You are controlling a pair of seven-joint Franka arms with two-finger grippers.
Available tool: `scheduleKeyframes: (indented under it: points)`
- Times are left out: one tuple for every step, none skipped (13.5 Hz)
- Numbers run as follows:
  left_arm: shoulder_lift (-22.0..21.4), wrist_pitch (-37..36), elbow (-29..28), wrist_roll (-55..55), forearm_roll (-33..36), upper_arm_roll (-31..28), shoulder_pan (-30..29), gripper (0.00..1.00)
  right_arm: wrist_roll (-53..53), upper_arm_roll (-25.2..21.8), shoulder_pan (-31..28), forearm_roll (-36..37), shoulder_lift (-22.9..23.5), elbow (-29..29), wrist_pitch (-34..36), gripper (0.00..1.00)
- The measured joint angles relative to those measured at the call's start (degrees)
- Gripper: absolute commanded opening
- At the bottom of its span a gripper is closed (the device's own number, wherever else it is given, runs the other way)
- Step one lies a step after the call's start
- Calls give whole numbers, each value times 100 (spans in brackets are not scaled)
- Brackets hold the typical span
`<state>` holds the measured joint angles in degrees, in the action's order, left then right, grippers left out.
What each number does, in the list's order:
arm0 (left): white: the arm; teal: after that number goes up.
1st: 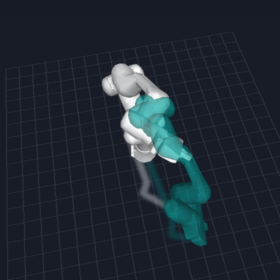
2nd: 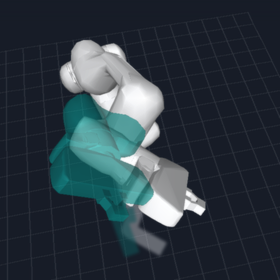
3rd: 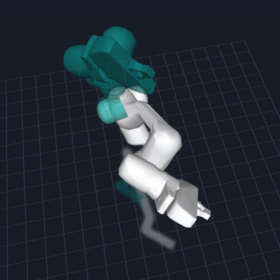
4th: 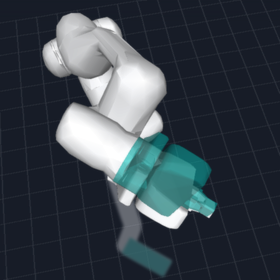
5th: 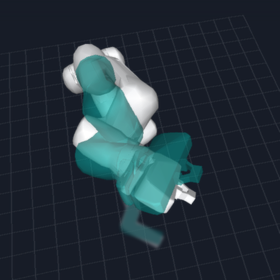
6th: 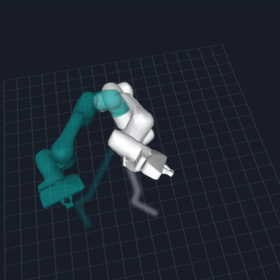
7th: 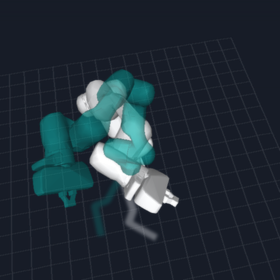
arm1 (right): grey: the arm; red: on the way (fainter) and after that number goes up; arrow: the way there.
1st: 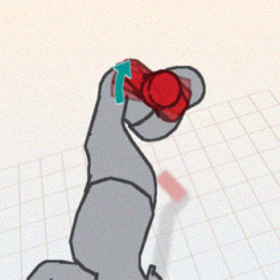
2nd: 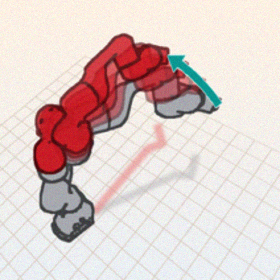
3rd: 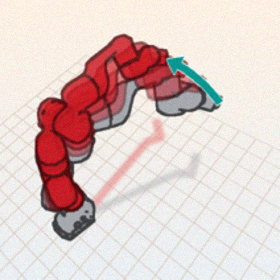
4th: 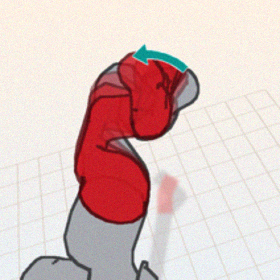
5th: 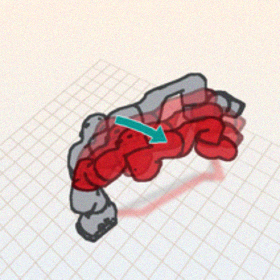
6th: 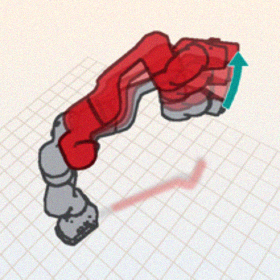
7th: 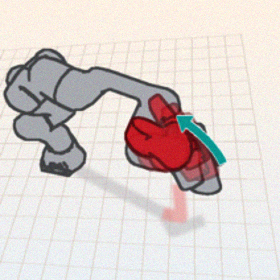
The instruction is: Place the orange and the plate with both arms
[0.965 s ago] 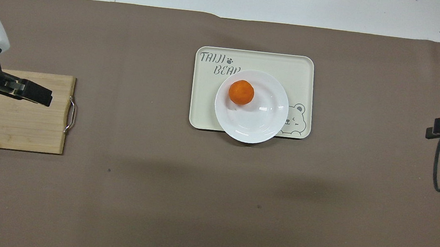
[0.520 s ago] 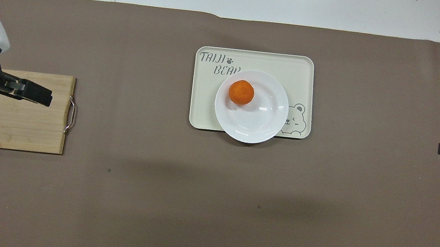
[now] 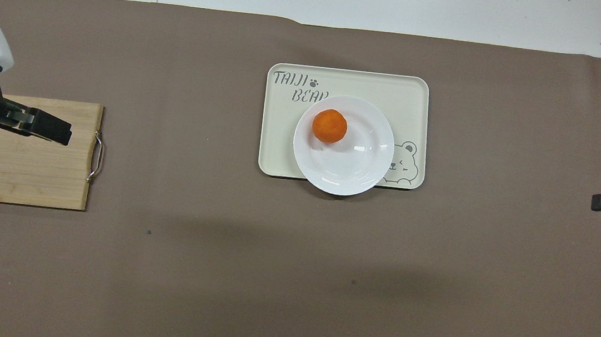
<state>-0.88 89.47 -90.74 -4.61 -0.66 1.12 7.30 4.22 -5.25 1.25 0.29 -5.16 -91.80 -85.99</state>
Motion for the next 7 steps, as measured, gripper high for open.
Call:
scheduleKeyframes:
  points:
    - [-1, 0, 0, 0, 0, 0, 0, 100, 0, 13, 0, 0, 0, 0, 0, 100]
    - [-1, 0, 0, 0, 0, 0, 0, 100, 0, 33, 0, 1, 0, 0, 0, 100]
    - [-1, 0, 0, 0, 0, 0, 0, 100, 0, 78, 0, 2, 0, 0, 0, 100]
    - [-1, 0, 0, 0, 0, 0, -2, 100, 18, 133, 1, 3, 0, 0, 0, 100]
    - [-1, 0, 0, 0, 0, 0, -3, 100, 29, 157, 1, 3, 0, 0, 0, 100]
    - [-1, 0, 0, 0, 0, 0, -3, 100, 32, 171, 1, 3, -2, 1, 0, 100]
    - [-1, 0, 0, 0, 0, 0, -3, 100, 32, 174, 1, 3, -5, 1, 0, 100]
